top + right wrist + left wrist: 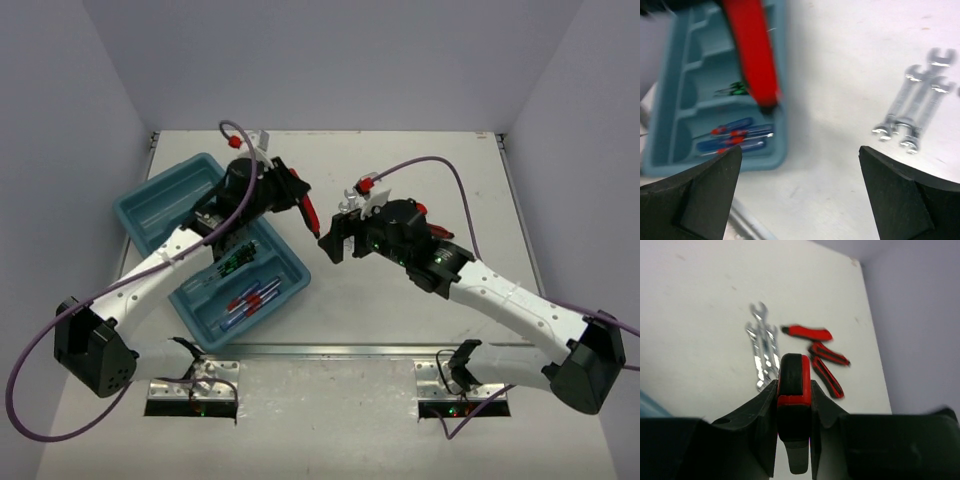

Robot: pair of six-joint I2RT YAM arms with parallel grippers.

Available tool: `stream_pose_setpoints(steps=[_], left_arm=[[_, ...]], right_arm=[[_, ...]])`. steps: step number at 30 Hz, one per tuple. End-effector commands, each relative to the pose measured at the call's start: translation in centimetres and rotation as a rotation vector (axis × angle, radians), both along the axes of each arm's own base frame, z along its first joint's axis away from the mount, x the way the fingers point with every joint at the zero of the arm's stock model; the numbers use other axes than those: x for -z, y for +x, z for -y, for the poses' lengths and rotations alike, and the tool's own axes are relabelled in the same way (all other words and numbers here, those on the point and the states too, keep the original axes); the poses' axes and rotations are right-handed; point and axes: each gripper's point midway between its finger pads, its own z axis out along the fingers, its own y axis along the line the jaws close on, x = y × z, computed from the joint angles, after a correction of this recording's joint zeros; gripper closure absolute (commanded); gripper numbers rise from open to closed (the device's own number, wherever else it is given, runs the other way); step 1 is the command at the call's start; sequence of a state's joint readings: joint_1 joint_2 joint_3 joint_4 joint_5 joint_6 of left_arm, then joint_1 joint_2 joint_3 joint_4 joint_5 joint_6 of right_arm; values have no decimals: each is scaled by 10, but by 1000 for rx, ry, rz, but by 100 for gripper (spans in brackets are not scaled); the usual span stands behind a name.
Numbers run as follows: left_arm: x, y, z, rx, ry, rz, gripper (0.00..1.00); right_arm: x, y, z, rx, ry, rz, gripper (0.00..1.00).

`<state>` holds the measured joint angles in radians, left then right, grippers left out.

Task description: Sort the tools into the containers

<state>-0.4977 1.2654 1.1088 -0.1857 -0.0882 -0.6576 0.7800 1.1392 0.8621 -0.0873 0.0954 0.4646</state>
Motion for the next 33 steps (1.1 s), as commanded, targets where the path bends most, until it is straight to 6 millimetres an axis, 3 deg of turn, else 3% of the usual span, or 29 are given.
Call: stream_pose_setpoints(steps=[1, 3, 6, 8, 12, 15, 18, 20, 24, 27, 30, 33], left_arm=[[2, 30, -140, -448, 84, -50, 100], [-9, 36, -182, -607, 131, -11, 100], [-24, 59, -216, -708, 357, -7, 100], [-12, 73, -231, -728, 522, -53, 100], [-20, 88, -243, -587, 874, 6, 100], [-4, 84, -247, -467, 1079, 35, 100], [27, 78, -248, -354, 1201, 1, 100], [61, 70, -249, -240, 1308, -43, 100], [95, 67, -248, -164, 1345, -72, 100], [134, 69, -241, -62, 1355, -123, 100], [155, 68, -247, -38, 1396, -201, 100], [160, 69, -241, -8, 1375, -188, 99]], right_arm=[[17, 15, 89, 324, -136, 56, 1], [19, 16, 115, 382, -128, 65, 1], [24, 14, 128, 382, -96, 48, 1], [27, 15, 129, 376, -114, 49, 1], [34, 17, 130, 368, -152, 41, 1], [37, 19, 130, 362, -159, 32, 1], [40, 19, 129, 354, -166, 23, 1], [41, 20, 129, 349, -165, 20, 1], [40, 18, 127, 341, -158, 22, 1], [40, 17, 128, 341, -158, 26, 1], [39, 17, 130, 343, -159, 32, 1], [38, 16, 131, 345, -159, 37, 1]])
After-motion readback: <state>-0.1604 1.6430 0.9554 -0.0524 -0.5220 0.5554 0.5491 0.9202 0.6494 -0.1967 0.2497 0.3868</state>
